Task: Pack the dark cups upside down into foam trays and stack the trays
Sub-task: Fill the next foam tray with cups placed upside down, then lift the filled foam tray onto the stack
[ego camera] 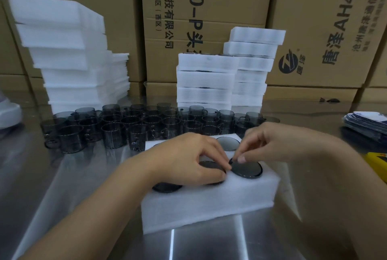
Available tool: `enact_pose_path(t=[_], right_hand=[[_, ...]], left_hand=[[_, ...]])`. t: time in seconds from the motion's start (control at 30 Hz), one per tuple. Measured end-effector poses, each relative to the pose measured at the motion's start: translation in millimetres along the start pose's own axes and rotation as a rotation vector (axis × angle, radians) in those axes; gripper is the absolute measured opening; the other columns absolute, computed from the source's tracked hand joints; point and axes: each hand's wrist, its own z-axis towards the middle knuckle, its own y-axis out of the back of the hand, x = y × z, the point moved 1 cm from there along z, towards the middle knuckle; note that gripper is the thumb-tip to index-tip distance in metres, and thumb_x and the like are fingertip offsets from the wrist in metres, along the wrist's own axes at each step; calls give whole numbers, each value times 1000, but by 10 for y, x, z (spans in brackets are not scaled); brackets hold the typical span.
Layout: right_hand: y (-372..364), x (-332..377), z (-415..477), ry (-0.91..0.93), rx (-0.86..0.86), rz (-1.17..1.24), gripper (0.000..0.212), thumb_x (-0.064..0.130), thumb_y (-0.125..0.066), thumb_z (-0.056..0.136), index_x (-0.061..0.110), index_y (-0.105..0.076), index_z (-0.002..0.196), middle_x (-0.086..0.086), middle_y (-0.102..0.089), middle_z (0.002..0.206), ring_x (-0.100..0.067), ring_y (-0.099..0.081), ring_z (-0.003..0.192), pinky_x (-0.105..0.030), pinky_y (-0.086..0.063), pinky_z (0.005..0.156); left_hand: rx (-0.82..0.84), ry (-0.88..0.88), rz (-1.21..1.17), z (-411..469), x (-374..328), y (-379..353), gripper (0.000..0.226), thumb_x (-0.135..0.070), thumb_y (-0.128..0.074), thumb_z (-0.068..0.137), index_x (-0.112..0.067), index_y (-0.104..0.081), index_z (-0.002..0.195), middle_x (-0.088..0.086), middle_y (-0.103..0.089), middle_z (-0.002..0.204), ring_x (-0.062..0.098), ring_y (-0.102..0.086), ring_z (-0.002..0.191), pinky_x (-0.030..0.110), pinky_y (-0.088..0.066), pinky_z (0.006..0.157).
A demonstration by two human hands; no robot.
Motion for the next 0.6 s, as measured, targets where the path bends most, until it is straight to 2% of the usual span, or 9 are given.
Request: enact_pose_path(t=[0.07, 0.17, 0.2, 0.27, 0.33, 0.4, 0.47, 0.53, 0.6], right_hand=[[48, 90, -126, -32, 65, -33, 35, 67, -68, 66, 50, -67, 97, 16, -66, 81, 0, -58, 71, -26, -46, 71], [63, 223, -321, -51, 195, -141, 58, 70, -69, 59, 66, -44, 112, 28, -61, 97, 11, -57, 87, -15, -46, 77], [27, 269, -369, -70, 231, -199, 64, 67, -70, 61, 72, -34, 114, 33, -57, 100, 18, -53, 87, -9, -43, 73], [-106, 365, -425, -68, 248, -291, 72, 55, -72, 69, 76, -22, 117, 39, -49, 98, 20, -47, 83, -8, -39, 66], [-271, 424, -421, -5, 194, -374, 68, 39, -67, 80, 67, -22, 123, 43, -42, 93, 11, -45, 86, -11, -33, 63], [-395, 453, -412, 93, 78, -488, 59, 21, -54, 87, 55, -27, 127, 34, -47, 113, -3, -48, 99, -25, -29, 68], [-346, 458, -435, 102, 0, -562, 60, 17, -49, 88, 54, -23, 128, 24, -45, 130, -7, -48, 112, -28, -26, 72], [-110, 480, -456, 60, -78, -607, 67, 26, -51, 89, 64, -9, 124, 31, -39, 135, 1, -43, 119, -23, -34, 78], [194, 491, -419, 11, -201, -682, 71, 33, -53, 89, 73, -1, 116, 40, -36, 136, 6, -39, 120, -18, -37, 82]], left_hand=[[-84, 33, 144, -204, 3, 44, 20, -53, -67, 74, -40, -66, 90, -24, -48, 99, -7, -50, 92, 13, -41, 74], [-95, 138, 391, -569, 57, 20, 50, -72, -58, 55, -47, -42, 95, -29, -41, 99, -6, -43, 88, 12, -33, 61], [-66, 167, 430, -663, 70, -25, 55, -71, -59, 55, -50, -35, 100, -31, -40, 99, -6, -40, 90, 12, -33, 64], [13, 192, 428, -765, 37, -112, 61, -61, -60, 70, -56, -19, 115, -36, -38, 100, -6, -31, 100, 13, -32, 81], [61, 187, 416, -761, 21, -156, 60, -46, -53, 87, -53, -10, 129, -34, -35, 124, 2, -26, 120, 10, -15, 98], [68, 152, 457, -729, -33, -101, 52, -38, -45, 94, -49, -12, 132, -27, -32, 137, 1, -23, 127, 4, 1, 93], [70, 157, 500, -706, -105, 12, 44, -41, -40, 92, -51, -11, 124, -28, -32, 138, 3, -21, 127, 2, 2, 91], [-47, 66, 627, -651, -219, 214, 44, -46, -51, 81, -42, -24, 116, -27, -50, 119, 2, -38, 112, 4, -12, 90], [-247, -71, 709, -529, -257, 421, 45, -52, -61, 63, -33, -44, 100, -22, -63, 85, -4, -48, 78, 14, -28, 71]])
